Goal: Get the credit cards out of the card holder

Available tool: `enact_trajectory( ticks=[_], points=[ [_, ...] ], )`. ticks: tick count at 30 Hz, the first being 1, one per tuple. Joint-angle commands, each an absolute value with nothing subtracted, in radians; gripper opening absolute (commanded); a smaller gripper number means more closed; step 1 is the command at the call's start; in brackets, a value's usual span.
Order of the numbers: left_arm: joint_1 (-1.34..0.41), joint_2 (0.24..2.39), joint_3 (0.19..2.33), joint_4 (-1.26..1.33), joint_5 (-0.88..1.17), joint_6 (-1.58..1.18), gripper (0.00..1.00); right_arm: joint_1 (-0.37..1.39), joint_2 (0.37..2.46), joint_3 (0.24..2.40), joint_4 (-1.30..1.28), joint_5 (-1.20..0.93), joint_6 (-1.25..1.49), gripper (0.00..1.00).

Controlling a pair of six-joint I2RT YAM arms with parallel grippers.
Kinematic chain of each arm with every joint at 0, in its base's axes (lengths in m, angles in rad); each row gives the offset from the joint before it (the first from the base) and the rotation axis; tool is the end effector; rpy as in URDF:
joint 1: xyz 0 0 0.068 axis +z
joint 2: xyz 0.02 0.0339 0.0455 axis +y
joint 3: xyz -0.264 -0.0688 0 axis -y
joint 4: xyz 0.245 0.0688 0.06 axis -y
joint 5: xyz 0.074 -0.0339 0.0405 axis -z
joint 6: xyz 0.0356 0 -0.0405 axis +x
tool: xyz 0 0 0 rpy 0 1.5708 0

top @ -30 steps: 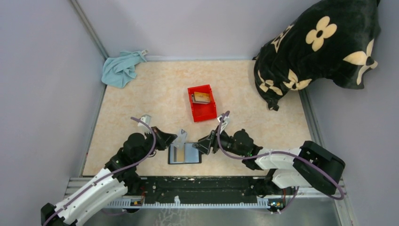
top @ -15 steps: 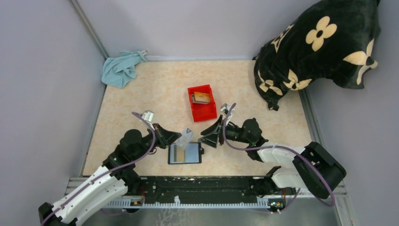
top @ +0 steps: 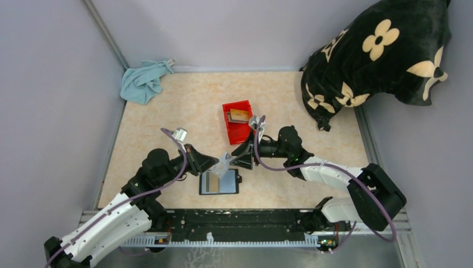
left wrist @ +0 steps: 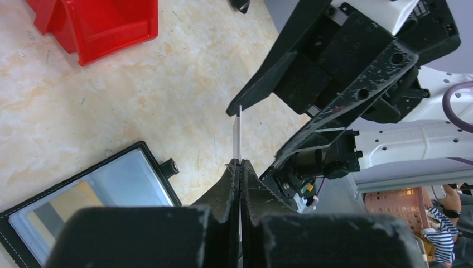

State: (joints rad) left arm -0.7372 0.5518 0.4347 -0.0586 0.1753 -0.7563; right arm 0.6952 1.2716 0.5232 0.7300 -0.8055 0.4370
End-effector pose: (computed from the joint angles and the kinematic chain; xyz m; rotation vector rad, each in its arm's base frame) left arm 0.1090 -0.1074 0.2638 0.1224 1.9114 -1.2106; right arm 0.1841 0.1870 0.2412 -0.9052 1.5619 1.4758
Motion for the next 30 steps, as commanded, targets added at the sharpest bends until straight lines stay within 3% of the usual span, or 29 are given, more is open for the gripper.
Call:
enact_trajectory(
  ticks=[1, 11, 24, 30],
  points=[
    [-0.733, 0.554, 0.474, -0.051, 0.222, -0.739, 0.0, 0.684, 1.291, 0.58, 0.718, -0.84, 0.378, 0.53],
    [-0.733, 0.575, 0.464, -0.016, 0.267, -0.746, 0.0, 0.685, 1.313, 0.589, 0.728, -0.866, 0.384, 0.51],
    [-0.733, 0.57, 0.49, -0.02, 0.293, -0.742, 0.0, 0.684, 1.377, 0.542, 0.977, -0.975, 0.531, 0.39],
    [-0.733, 0.555, 0.491, -0.03, 0.284, -0.733, 0.0, 0.684, 1.406, 0.524, 1.096, -1.02, 0.601, 0.27]
  ],
)
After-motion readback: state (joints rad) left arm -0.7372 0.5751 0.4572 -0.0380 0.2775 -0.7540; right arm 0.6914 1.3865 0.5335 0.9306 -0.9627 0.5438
